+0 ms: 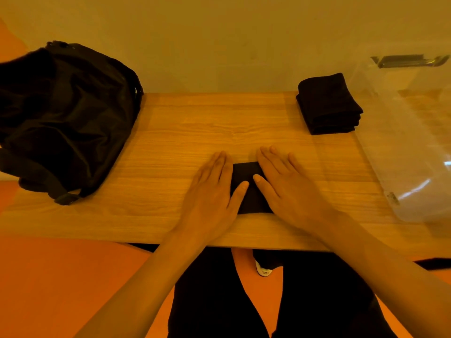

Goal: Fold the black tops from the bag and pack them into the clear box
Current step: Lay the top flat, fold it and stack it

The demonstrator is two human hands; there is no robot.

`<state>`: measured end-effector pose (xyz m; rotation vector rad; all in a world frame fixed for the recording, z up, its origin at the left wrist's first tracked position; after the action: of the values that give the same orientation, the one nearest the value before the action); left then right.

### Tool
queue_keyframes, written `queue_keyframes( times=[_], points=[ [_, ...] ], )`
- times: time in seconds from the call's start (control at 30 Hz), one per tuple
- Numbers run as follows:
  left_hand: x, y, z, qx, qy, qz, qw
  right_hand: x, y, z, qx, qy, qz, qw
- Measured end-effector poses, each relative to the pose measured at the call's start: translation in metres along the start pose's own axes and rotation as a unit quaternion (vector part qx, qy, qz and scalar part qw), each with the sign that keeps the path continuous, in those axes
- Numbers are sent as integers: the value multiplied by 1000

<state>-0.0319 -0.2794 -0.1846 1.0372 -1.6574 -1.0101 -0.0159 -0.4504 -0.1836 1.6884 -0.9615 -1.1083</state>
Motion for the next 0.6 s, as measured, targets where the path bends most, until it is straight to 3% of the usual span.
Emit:
queue_keyframes(
  times=[0.2, 0.3, 0.4, 0.6],
  points=[
    [3, 1, -1, -8, 7, -7, 1000, -3, 3, -1, -4, -6, 6, 1000],
    [6, 7, -4, -26, 7, -27, 999, -8, 11, -2, 21, 39, 49, 998],
    [12, 18, -13, -1, -23, -24, 999, -18, 21, -2, 52, 62, 48, 996],
    [11, 5, -8, -10, -74, -5, 997, -14, 5, 3, 26, 48, 12, 998]
  ],
)
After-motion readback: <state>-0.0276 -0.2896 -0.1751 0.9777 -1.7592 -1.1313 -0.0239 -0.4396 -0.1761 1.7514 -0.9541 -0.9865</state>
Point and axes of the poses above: each hand's wrist, its own z-axis away from the middle knuckle, its own y-axis out of the back of the hand, x = y × z, the point moved 3 cm from there along -z, towards the middle knuckle, and after that the axes turned 14 degrees about x, right-handed, at the moved point
